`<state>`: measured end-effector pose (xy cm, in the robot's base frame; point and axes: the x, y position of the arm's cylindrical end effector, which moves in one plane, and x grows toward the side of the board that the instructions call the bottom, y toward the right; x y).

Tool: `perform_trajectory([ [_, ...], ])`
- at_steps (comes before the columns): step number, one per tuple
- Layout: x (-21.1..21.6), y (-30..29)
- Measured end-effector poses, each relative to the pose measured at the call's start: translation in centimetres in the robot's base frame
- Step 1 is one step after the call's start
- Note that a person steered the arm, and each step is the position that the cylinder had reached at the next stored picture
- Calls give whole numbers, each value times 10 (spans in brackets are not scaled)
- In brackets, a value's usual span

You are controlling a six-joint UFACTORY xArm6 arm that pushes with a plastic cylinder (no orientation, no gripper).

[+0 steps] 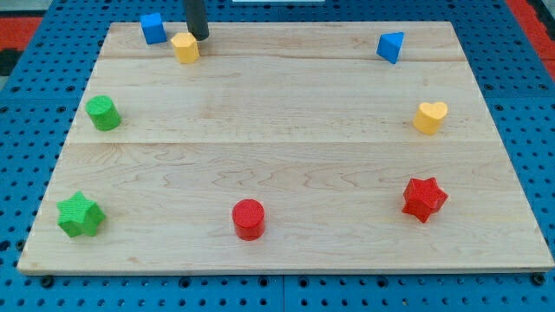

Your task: Slide the yellow hexagon to the bottom left of the blue cube

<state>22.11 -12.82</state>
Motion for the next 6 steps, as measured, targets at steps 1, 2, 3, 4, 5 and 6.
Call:
perform_trajectory([
  [1,0,0],
  [2,7,0],
  [3,23,0],
  [4,36,-26],
  [5,40,27],
  [6,51,9],
])
